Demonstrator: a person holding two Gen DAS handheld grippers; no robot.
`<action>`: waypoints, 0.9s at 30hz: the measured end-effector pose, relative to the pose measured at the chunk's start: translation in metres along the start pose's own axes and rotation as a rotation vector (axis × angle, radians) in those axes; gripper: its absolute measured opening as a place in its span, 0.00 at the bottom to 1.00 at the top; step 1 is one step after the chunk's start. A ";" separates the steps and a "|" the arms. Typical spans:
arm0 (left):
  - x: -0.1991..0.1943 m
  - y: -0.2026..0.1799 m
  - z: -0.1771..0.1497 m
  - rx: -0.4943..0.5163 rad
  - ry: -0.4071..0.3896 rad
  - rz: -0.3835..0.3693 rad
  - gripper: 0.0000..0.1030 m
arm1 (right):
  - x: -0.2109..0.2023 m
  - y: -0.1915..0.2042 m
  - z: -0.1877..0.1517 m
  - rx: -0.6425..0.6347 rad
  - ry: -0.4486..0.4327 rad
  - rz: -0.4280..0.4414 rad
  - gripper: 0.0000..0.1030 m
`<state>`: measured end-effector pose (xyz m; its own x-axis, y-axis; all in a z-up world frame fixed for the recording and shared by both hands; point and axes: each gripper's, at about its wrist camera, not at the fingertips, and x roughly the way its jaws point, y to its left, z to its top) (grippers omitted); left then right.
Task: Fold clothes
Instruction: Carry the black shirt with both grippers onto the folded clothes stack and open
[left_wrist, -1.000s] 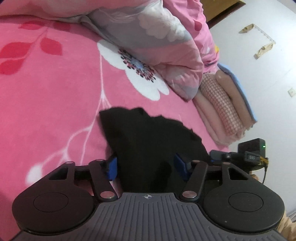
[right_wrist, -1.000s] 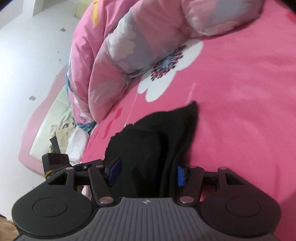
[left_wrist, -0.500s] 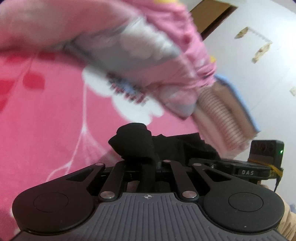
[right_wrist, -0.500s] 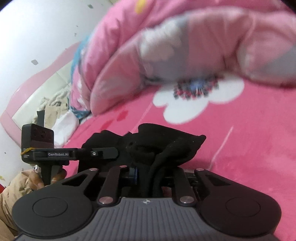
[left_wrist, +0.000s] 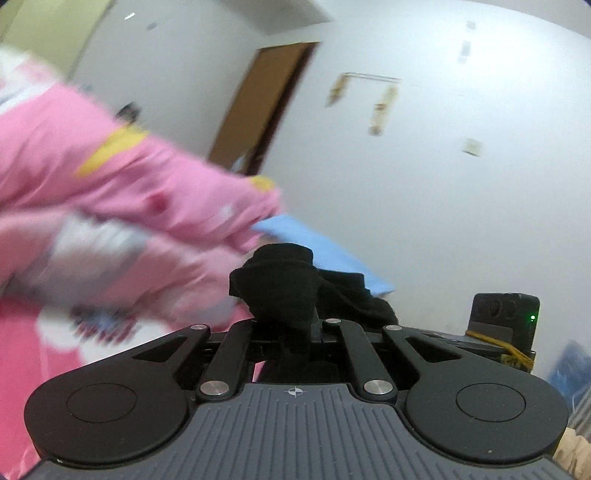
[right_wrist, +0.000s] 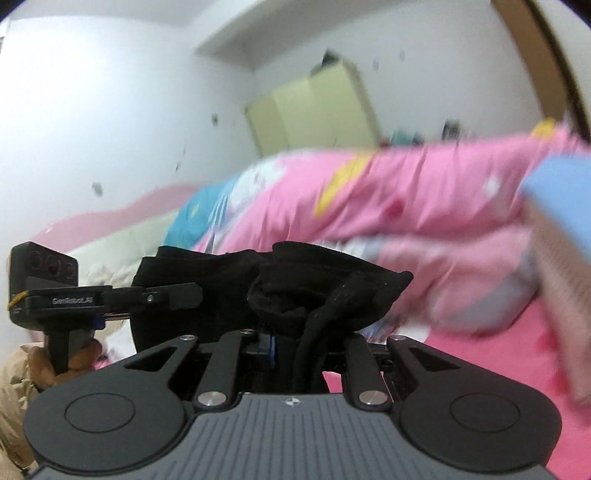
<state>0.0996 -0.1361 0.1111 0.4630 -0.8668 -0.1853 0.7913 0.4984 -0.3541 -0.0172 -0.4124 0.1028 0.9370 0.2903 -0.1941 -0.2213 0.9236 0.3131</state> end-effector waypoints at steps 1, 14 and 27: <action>0.007 -0.012 0.008 0.021 -0.006 -0.021 0.05 | -0.012 -0.002 0.009 -0.015 -0.034 -0.018 0.15; 0.172 -0.107 0.115 0.100 -0.090 -0.180 0.05 | -0.100 -0.083 0.164 -0.220 -0.290 -0.333 0.15; 0.311 -0.076 0.141 0.029 -0.062 -0.185 0.05 | -0.023 -0.225 0.240 -0.226 -0.210 -0.467 0.15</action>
<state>0.2399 -0.4412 0.2097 0.3318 -0.9413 -0.0623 0.8758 0.3319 -0.3504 0.0757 -0.6872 0.2596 0.9779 -0.1975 -0.0681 0.1997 0.9795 0.0268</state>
